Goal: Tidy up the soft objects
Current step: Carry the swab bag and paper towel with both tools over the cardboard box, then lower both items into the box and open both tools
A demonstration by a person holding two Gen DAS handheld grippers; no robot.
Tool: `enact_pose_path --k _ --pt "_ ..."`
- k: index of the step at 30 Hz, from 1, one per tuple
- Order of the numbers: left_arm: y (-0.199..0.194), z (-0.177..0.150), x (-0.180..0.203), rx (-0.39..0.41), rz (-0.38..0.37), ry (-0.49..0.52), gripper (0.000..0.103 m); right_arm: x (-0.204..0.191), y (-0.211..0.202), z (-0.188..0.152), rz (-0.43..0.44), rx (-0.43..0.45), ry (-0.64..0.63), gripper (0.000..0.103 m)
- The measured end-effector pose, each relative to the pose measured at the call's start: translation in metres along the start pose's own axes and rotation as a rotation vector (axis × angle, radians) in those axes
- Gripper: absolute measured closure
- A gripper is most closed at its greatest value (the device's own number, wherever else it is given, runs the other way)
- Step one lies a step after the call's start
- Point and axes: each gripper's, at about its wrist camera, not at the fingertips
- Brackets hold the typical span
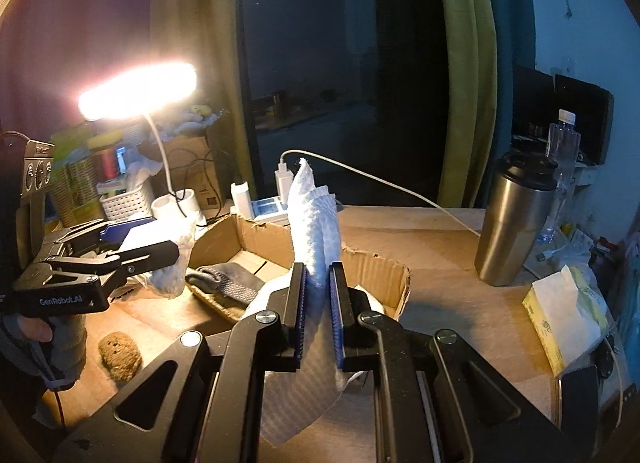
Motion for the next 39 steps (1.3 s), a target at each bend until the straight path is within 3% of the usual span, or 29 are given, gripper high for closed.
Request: enact_pose_path --k 9,21,29,35,39 --pt "0.025 0.002 -0.003 -0.003 0.013 0.008 0.033 0.012 0.030 -0.001 -0.013 -0.034 0.014 0.091" --pt "0.070 -0.010 -0.009 -0.073 0.000 -0.022 0.032 0.029 0.084 -0.019 -0.086 -0.153 0.012 0.091" --pt "0.088 -0.011 -0.009 -0.090 -0.015 -0.033 0.032 0.020 0.108 -0.030 -0.096 -0.233 -0.039 0.091" --pt "0.101 -0.015 -0.009 -0.150 -0.020 -0.037 0.031 0.014 0.114 -0.031 -0.100 -0.244 -0.065 0.091" --pt "0.103 -0.016 -0.009 -0.172 -0.026 -0.040 0.030 0.009 0.104 -0.025 -0.056 -0.203 -0.063 0.090"
Point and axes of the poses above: each gripper's, at about its wrist camera, not at the fingertips, and y roughly the way its jaws point, x to its right, z to its top, and after that the axes turned 13 degrees about y, right-handed
